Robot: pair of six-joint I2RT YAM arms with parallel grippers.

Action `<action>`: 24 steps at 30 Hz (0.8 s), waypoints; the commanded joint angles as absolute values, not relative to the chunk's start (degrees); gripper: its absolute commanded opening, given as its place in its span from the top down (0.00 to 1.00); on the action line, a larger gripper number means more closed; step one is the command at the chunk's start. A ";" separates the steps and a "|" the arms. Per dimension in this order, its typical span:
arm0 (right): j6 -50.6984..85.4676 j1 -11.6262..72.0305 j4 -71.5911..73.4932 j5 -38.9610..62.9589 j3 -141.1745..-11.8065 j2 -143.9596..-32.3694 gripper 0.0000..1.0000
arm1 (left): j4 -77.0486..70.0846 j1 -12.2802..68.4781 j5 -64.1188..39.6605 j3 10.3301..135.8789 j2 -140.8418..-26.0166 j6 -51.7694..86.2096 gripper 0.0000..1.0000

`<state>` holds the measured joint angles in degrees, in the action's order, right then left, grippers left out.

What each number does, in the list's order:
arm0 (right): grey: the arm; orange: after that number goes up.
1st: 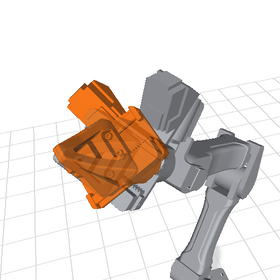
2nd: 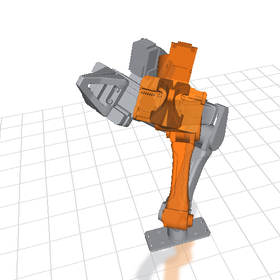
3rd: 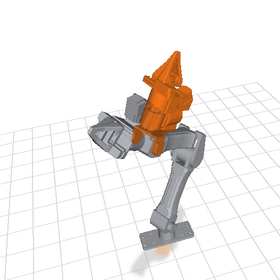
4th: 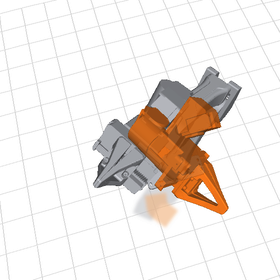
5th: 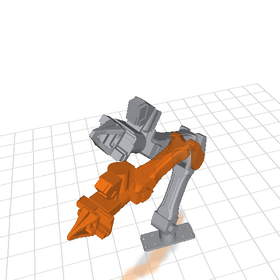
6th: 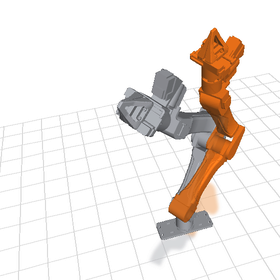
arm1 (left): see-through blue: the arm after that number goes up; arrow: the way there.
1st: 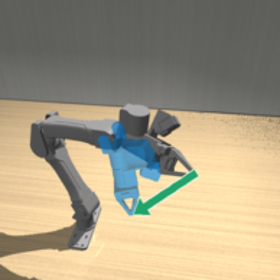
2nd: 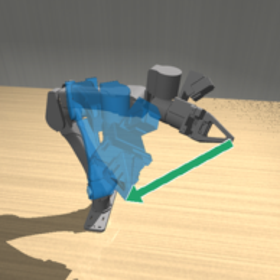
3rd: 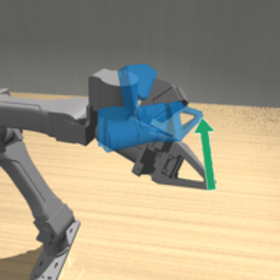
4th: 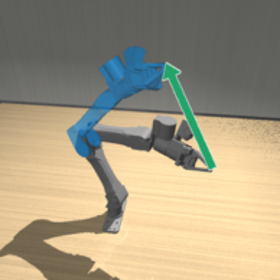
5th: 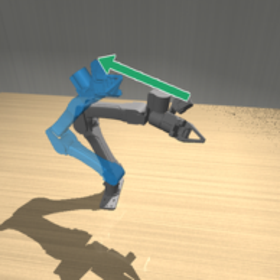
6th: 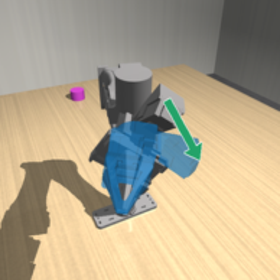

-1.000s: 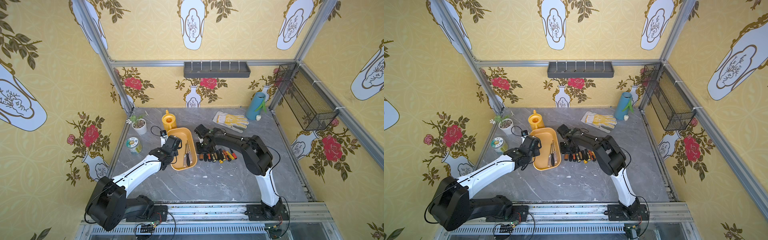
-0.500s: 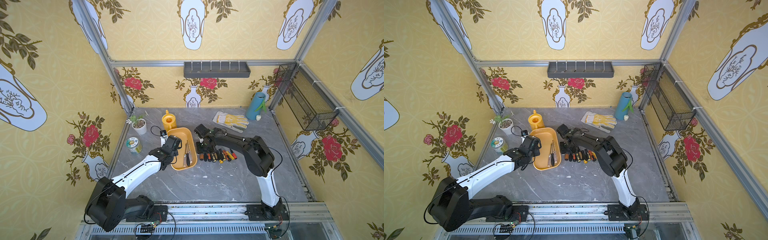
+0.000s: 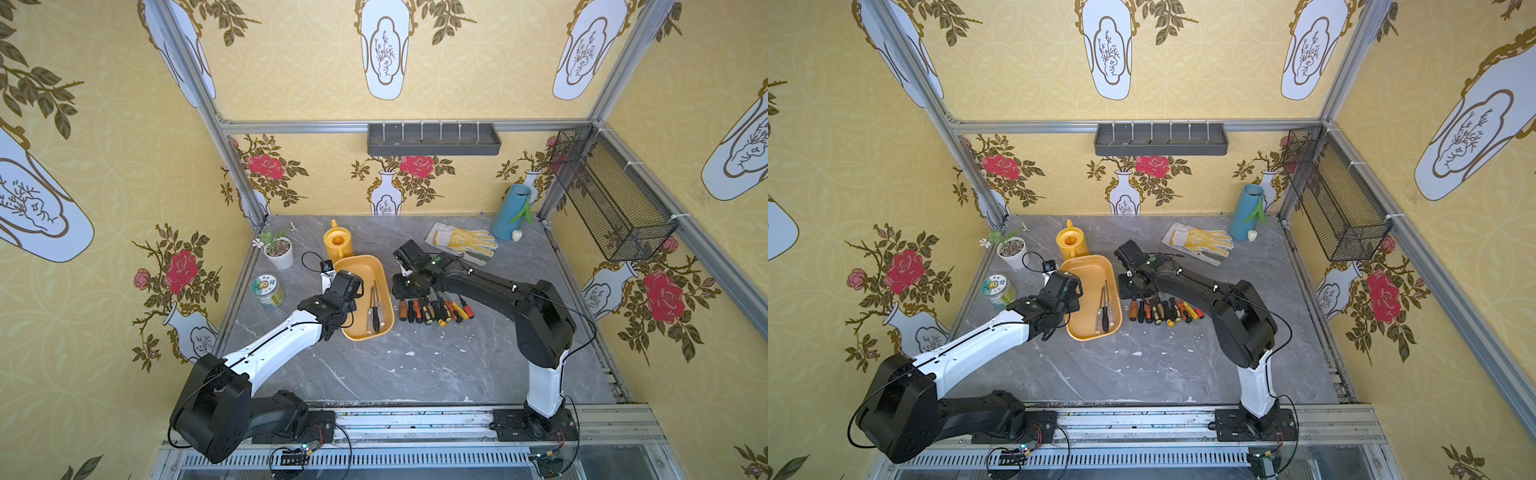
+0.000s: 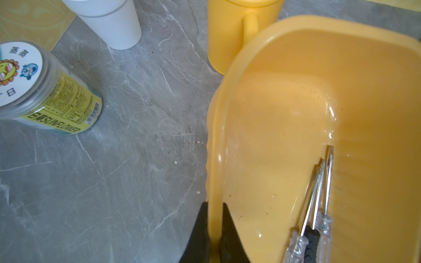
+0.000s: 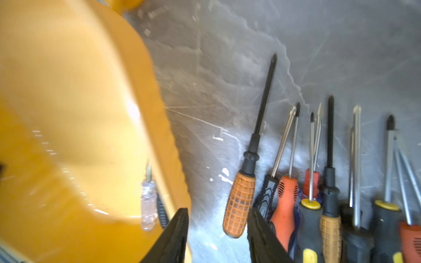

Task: Take out the screwdriver from the storage box
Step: Place the screwdriver at the center of the board, then pick up the screwdriver from the storage box.

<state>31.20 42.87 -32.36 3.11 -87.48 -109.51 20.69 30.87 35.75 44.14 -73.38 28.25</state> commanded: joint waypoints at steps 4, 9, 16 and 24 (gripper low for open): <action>29.02 44.04 -28.24 2.91 -87.32 -106.12 0.52 | 18.96 30.85 35.95 44.66 -73.53 27.79 1.00; 29.00 45.25 -26.44 5.50 -86.44 -105.20 0.53 | 19.14 30.85 35.95 45.09 -73.90 27.69 1.00; 32.31 47.37 -20.96 12.33 -83.16 -106.28 0.52 | 19.28 30.85 35.89 46.01 -74.45 27.34 1.00; 35.38 49.80 -16.87 14.68 -80.15 -108.94 0.53 | 19.52 30.85 35.81 46.45 -73.92 27.09 1.00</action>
<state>33.26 49.36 -20.12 13.37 -81.03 -108.36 20.86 30.87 35.77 46.09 -74.24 27.11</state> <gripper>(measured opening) 0.473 0.102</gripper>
